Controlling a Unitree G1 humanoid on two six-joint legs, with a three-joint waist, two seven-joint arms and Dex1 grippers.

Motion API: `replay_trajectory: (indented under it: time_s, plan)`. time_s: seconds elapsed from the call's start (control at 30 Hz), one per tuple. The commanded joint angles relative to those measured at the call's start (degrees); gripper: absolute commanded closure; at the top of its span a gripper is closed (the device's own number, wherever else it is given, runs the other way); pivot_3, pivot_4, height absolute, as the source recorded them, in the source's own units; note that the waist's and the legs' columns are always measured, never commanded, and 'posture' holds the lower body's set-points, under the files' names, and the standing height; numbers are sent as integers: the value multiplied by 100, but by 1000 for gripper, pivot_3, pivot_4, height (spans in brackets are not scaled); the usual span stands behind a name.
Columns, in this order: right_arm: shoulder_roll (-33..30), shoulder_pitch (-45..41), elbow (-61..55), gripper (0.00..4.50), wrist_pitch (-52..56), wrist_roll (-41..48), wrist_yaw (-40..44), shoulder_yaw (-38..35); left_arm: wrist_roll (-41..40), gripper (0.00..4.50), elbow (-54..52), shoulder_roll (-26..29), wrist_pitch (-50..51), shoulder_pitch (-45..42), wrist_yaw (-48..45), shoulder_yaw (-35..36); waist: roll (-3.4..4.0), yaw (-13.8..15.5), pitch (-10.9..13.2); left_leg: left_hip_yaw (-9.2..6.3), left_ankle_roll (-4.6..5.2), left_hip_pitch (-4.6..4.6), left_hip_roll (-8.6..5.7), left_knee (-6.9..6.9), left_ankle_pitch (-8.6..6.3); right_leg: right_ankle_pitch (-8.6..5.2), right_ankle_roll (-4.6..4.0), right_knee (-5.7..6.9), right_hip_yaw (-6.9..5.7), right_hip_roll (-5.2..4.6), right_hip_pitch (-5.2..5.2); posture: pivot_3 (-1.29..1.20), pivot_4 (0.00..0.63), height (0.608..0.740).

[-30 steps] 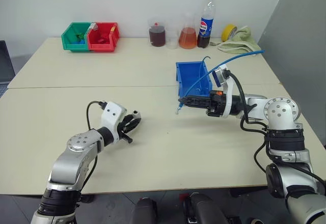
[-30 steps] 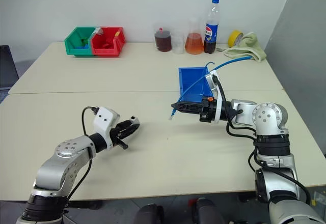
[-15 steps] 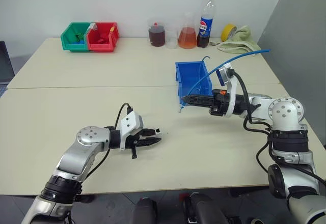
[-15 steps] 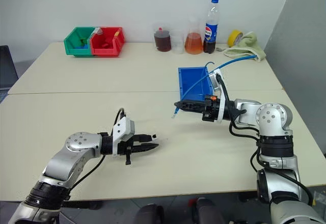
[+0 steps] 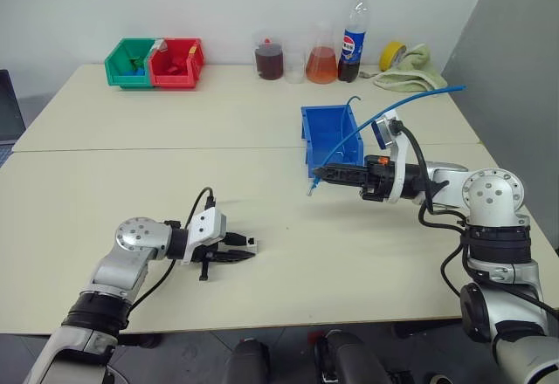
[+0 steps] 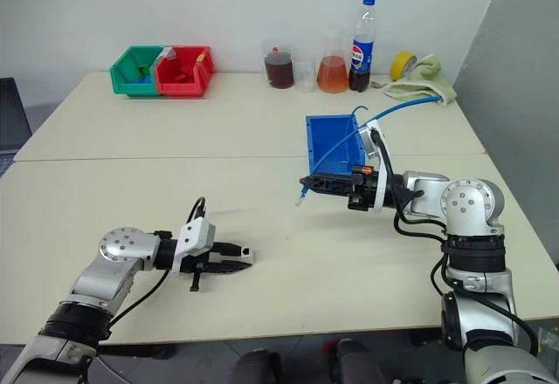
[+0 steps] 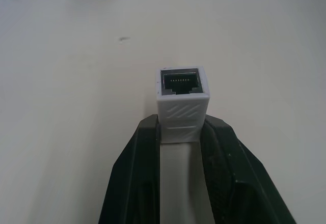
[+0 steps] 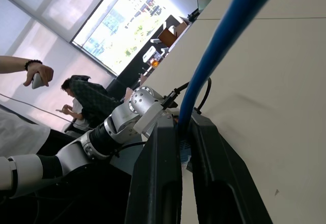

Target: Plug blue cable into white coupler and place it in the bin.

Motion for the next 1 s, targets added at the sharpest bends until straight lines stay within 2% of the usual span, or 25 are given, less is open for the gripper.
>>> replay_trajectory:
  time_s: [0.03,0.3,0.37,0.43,0.7,0.87,0.93,1.0]
  plan:
    - [-32,-44,-196,4476,13,135,14,-136,108,3708,242,-98,-367,-78,48,64,0,1,0,0,0,0,0,0,0,0,0,1,0,0,0,0,150,740]
    - [-37,-22,-225,4476,73,156,7,-142,174,3708,537,-148,-730,-86,-9,32,0,4,-1,0,0,2,0,4,0,1,1,6,-1,-1,1,0,150,740]
    - [-29,-19,-234,4476,82,155,0,-144,162,3007,603,-137,-709,-58,-49,19,1,4,-1,0,0,2,0,4,0,1,1,6,-1,-1,1,0,150,740]
    - [-27,-16,-241,4476,93,157,-6,-148,137,2811,610,-114,-676,-29,-102,9,1,3,-1,0,1,2,0,4,0,1,0,7,0,-1,1,0,150,740]
    - [-34,-30,-220,4476,100,132,19,-139,75,1182,442,-97,-486,31,-180,14,1,-8,-1,1,1,2,1,2,0,1,0,5,0,0,1,0,150,740]
    - [-28,-35,-213,4476,90,118,23,-126,-170,186,-283,-24,281,348,120,236,1,-13,-1,1,1,2,1,2,0,0,0,5,1,0,1,0,150,740]
    - [-14,-30,-219,4476,88,117,13,-123,-226,54,-576,3,523,503,244,323,1,-11,-1,1,1,2,2,2,0,0,0,4,1,0,0,0,150,740]
    - [-2,7,-235,4476,69,115,12,-125,-263,54,-1412,38,1017,1061,788,526,1,-20,-1,0,1,2,2,2,0,0,0,5,0,-1,0,0,150,740]
